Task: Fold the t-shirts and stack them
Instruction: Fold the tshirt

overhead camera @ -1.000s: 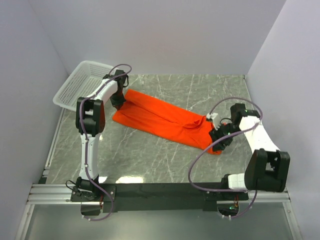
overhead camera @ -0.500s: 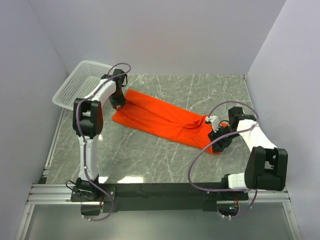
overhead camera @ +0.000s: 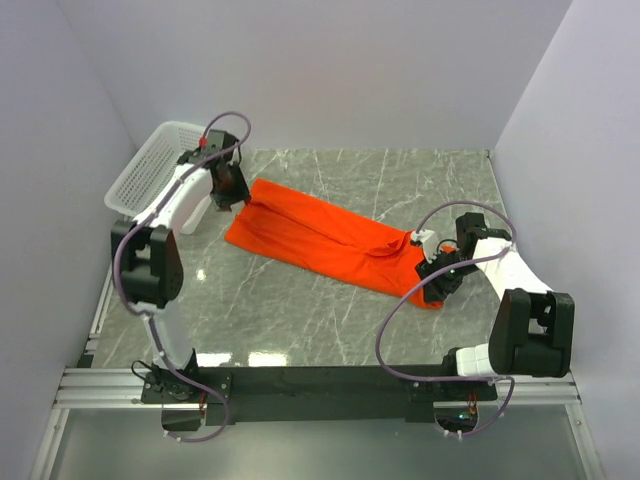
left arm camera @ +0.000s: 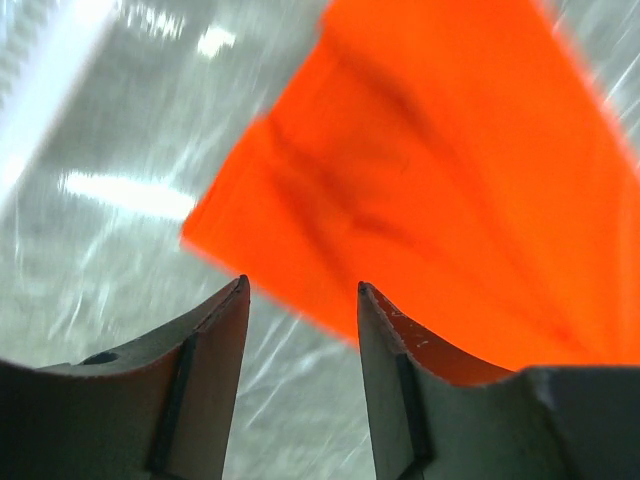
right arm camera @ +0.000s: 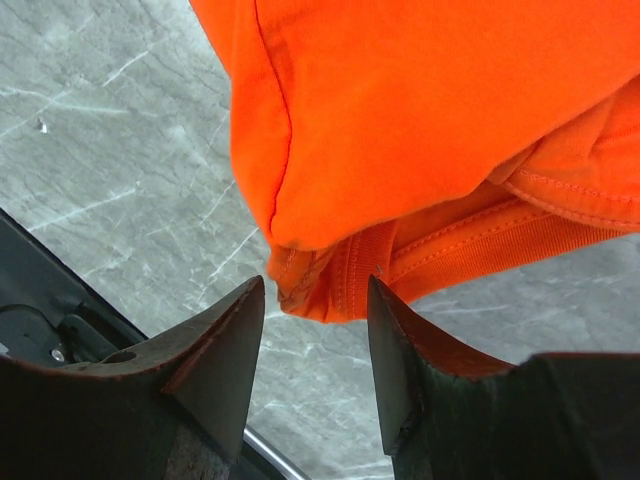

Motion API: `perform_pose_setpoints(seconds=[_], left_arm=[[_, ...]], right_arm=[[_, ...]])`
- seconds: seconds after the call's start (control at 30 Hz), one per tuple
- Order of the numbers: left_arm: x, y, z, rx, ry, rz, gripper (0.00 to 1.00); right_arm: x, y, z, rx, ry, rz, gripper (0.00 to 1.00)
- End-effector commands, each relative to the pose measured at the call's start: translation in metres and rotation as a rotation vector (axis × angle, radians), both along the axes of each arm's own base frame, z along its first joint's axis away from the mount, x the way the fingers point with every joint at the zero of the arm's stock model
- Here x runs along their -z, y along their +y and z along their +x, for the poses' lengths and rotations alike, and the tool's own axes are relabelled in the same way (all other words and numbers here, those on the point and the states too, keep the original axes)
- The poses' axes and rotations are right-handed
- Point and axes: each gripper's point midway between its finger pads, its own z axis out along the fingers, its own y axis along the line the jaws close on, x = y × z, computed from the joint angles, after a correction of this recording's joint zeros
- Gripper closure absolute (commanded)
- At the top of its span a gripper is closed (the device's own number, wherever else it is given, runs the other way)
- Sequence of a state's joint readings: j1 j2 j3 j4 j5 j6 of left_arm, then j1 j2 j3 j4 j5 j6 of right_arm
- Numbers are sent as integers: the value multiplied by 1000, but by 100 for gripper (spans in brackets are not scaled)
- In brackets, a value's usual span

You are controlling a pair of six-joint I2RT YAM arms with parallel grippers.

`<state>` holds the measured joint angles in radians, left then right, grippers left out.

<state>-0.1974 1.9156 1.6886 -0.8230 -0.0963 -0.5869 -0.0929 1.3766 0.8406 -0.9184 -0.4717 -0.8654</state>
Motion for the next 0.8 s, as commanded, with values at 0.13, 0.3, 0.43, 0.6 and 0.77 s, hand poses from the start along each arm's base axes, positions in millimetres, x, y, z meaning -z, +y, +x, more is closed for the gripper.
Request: perform_pose_setpoints(seconds=[0.13, 0.3, 0.43, 0.6, 0.77], left_arm=[[36, 10, -67, 0, 40, -66, 49], [54, 13, -62, -27, 45, -83, 50], [61, 10, -47, -37, 54, -90, 52], [67, 10, -40, -52, 73, -82, 53], [85, 18, -44, -72, 116, -34, 56]], right_arm=[[-2, 10, 0, -20, -1, 51, 50], [0, 12, -1, -23, 15, 63, 53], [1, 11, 0, -16, 14, 59, 55], [4, 11, -1, -3, 22, 57, 56], [3, 12, 2, -1, 17, 62, 56]])
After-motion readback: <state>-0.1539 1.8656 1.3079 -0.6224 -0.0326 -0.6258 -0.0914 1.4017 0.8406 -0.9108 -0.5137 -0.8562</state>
